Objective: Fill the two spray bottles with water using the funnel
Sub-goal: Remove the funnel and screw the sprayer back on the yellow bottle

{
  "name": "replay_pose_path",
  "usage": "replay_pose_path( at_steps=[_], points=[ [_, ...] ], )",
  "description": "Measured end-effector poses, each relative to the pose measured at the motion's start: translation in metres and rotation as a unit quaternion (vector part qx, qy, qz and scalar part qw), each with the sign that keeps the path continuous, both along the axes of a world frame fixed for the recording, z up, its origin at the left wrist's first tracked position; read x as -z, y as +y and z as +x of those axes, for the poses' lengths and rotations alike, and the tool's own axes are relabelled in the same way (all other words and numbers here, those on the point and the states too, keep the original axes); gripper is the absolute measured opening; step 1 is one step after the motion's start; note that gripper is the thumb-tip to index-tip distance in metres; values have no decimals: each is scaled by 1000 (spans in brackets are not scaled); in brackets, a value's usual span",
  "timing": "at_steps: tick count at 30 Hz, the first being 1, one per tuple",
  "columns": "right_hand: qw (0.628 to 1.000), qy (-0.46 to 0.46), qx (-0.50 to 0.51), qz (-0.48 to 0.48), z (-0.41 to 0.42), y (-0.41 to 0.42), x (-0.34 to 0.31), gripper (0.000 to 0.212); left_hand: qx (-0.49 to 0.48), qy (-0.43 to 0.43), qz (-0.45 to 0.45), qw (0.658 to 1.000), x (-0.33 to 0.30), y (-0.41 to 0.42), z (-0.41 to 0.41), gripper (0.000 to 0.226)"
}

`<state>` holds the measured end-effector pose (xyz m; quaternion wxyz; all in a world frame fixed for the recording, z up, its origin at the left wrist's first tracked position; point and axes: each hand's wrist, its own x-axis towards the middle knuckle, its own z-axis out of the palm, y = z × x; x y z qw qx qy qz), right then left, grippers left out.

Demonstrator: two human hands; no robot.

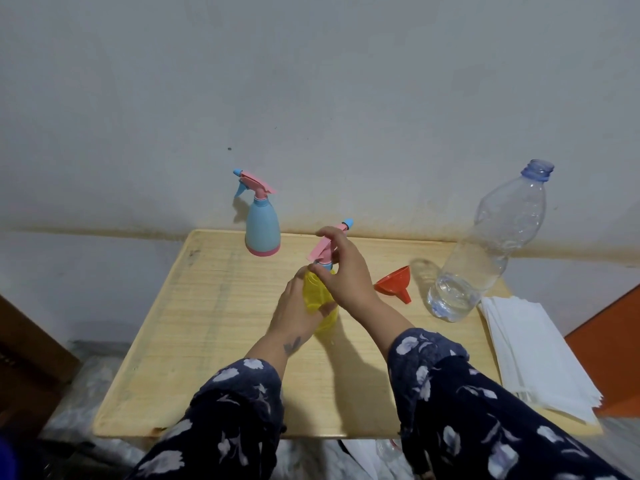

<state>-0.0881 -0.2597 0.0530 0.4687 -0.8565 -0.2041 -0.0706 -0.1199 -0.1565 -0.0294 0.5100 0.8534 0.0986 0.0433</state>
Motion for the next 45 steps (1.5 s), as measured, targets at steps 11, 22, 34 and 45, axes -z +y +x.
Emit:
replay_pose_path(
  at_steps=[11, 22, 34, 45],
  points=[
    [993, 21, 58, 100, 7, -1, -4, 54, -63, -23, 185, 980, -11, -6, -6, 89],
    [987, 88, 24, 132, -3, 1, -33, 60, -95, -48, 126, 986, -38, -6, -30, 81],
    [986, 90, 69, 125, -54, 14, -37, 74, -97, -13, 121, 988, -47, -7, -77, 83],
    [972, 126, 177, 95, -82, 2, -20, 71, -70, -2, 187, 980, -52, -38, -126, 76]
  ],
)
